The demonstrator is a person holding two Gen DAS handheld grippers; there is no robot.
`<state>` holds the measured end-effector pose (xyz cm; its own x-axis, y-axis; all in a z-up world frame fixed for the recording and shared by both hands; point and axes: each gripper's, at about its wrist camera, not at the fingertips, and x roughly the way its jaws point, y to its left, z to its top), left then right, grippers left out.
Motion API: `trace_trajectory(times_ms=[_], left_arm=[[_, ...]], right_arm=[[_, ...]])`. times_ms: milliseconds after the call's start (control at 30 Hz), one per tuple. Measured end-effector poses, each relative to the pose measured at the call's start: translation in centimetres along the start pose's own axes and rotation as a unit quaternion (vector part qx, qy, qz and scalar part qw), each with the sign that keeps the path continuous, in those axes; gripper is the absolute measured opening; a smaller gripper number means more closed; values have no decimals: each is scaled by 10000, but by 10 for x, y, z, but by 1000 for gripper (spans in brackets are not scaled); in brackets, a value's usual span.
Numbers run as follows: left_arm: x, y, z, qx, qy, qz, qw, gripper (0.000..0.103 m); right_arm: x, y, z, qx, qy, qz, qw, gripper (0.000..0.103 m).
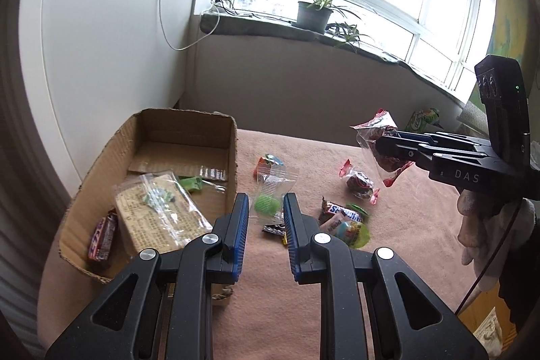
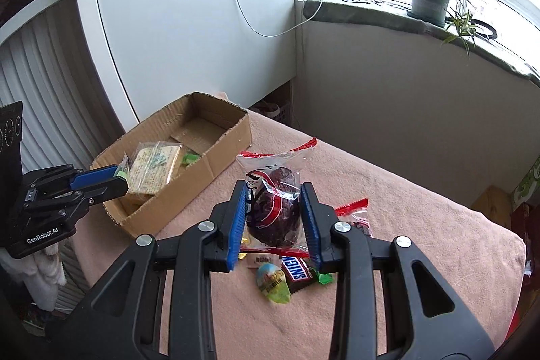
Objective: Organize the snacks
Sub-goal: 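Carry the red-trimmed bag and green sweet in both grippers over the box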
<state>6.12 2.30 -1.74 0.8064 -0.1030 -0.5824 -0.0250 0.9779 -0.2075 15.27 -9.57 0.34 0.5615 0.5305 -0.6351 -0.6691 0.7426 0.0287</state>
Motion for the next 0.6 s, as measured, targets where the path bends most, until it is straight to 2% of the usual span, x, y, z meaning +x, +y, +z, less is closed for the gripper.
trace_trajectory(times_ms=[333,600], left_arm=[[-1,50,22,-191,-204,411,9988,19],[20,78,34,-248,-59,691,9973,19]], right_arm=[[39,46,39,-216,-77,252,9994,33],[84,79,61,-388,89,406,9984,33]])
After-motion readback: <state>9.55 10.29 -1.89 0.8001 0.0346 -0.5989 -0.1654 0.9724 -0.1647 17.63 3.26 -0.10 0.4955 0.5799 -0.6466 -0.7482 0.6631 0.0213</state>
